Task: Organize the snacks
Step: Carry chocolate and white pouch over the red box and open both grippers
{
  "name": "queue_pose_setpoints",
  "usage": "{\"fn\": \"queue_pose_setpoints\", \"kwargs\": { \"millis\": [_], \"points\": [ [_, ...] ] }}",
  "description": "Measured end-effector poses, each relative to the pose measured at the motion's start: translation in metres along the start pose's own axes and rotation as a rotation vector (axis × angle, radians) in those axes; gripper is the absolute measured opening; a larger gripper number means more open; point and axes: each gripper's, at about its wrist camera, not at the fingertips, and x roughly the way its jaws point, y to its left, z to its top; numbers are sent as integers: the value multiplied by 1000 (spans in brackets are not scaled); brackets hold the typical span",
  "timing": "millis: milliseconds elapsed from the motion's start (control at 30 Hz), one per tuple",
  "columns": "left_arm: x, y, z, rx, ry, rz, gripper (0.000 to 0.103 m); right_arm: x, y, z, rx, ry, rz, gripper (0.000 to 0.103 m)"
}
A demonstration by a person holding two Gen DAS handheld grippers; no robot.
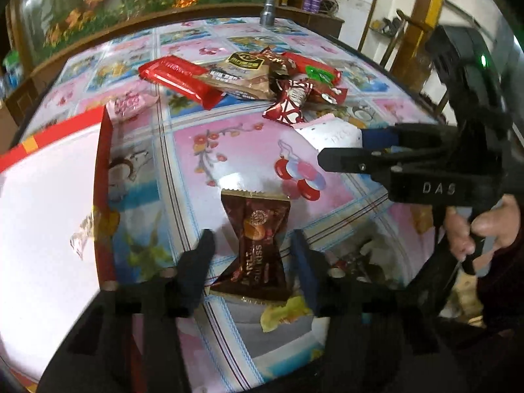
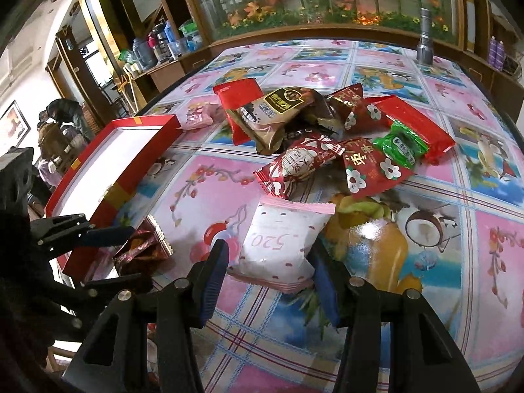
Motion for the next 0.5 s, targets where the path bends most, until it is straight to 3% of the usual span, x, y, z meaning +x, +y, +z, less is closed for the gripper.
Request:
{"fn": "queue_pose_setpoints", "kwargs": {
  "millis": [200,267,500],
  "points": [
    [0,-21,-2,89,-15,33,24,2,1,3,-10,1,16,52],
    [-2,-22,-1,78,-26,4,23,4,4,4,-18,2,6,52],
    [-24,-7,3,29,-95,9,21,5,14,6,-1,-5,42,51]
  ]
}}
